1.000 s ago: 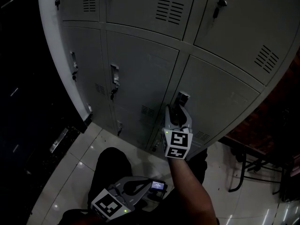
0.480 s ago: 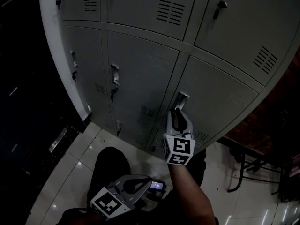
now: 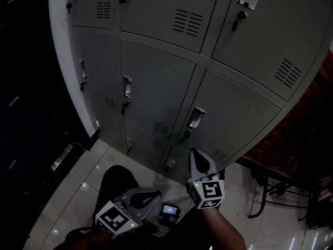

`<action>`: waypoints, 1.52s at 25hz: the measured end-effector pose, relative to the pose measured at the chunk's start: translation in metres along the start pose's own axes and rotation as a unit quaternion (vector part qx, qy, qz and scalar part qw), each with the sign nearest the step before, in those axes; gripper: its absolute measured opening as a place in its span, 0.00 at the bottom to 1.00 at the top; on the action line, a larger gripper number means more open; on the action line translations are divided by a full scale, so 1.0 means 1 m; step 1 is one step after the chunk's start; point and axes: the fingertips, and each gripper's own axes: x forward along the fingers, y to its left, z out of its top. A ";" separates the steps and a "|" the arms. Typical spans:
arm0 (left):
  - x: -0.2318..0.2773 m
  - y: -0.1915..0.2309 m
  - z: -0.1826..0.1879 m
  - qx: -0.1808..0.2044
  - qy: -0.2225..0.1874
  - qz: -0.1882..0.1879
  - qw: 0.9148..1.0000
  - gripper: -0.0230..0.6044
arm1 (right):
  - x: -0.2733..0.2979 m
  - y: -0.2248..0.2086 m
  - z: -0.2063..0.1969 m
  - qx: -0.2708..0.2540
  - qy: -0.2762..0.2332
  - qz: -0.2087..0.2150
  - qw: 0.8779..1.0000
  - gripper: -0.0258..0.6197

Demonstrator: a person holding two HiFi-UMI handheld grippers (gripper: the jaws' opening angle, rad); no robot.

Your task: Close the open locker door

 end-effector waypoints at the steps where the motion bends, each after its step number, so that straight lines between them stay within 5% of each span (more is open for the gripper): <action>1: 0.001 0.002 -0.001 -0.002 0.001 0.002 1.000 0.06 | -0.009 0.000 -0.005 0.003 0.006 0.005 1.000 0.04; 14: 0.015 0.006 -0.005 -0.001 0.015 -0.009 1.000 0.06 | -0.110 -0.008 -0.021 0.010 0.022 0.021 0.999 0.04; 21: 0.014 0.004 -0.017 -0.005 0.026 -0.020 0.999 0.06 | -0.156 -0.008 -0.035 0.063 0.046 0.023 0.997 0.04; 38: 0.020 0.003 -0.017 -0.006 0.005 -0.037 0.999 0.06 | -0.162 0.002 -0.056 0.043 0.054 0.044 0.997 0.04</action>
